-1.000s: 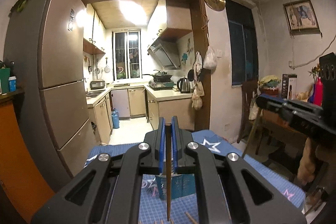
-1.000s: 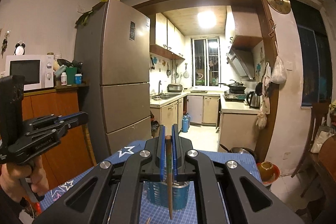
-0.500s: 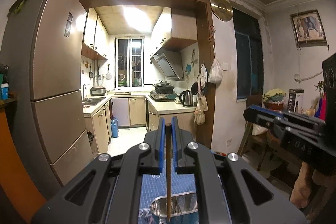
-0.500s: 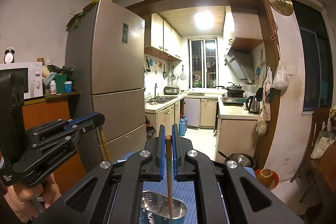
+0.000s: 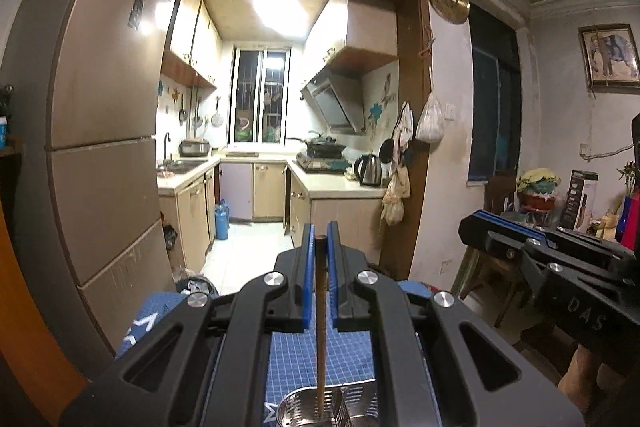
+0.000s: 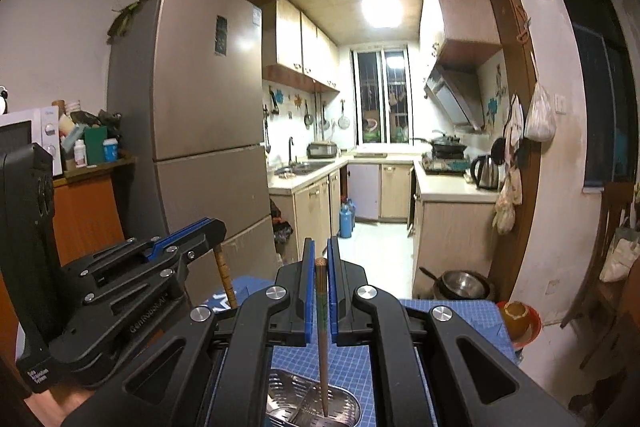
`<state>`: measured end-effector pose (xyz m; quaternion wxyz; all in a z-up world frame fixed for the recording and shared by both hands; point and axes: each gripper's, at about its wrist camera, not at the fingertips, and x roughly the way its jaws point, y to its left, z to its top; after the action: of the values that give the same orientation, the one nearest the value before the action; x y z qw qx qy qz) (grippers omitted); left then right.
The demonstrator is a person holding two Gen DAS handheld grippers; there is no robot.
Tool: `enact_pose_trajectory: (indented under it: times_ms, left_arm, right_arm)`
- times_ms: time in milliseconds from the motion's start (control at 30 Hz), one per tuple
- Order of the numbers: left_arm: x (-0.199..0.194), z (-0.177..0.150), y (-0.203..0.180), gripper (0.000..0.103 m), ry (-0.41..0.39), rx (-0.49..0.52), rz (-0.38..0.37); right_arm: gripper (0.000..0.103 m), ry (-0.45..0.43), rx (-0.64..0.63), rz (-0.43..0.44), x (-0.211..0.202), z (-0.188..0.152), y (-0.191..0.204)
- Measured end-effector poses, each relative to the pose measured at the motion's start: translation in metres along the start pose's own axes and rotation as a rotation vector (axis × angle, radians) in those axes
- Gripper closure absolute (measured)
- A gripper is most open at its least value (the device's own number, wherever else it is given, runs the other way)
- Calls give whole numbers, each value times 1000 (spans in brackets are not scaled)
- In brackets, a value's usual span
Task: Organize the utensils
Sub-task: 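Lower both chopsticks into the holder basket and open both tools, then move both open tools back over the remaining chopsticks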
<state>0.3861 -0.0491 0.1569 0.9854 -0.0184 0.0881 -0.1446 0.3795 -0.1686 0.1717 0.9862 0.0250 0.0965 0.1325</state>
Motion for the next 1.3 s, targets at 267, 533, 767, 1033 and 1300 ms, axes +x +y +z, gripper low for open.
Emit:
enact_pose_trajectory:
  times_ms: [267, 533, 767, 1033, 1300]
  left_arm:
    - [15, -14, 7, 98, 36, 1, 12]
    - [16, -14, 10, 58, 41, -8, 37]
    - [-7, -12, 11, 53, 30, 16, 48]
    - [-164, -63, 41, 31, -68, 78, 58]
    - [-267, -184, 88, 30, 15, 40, 205]
  right_arm:
    - [96, 69, 19, -11, 29, -30, -5]
    - [95, 74, 16, -11, 29, -32, -5]
    - [86, 26, 36, -3, -5, -25, -9]
    - [80, -128, 3, 110, -167, -91, 15]
    - [80, 67, 88, 84, -261, -299, 49]
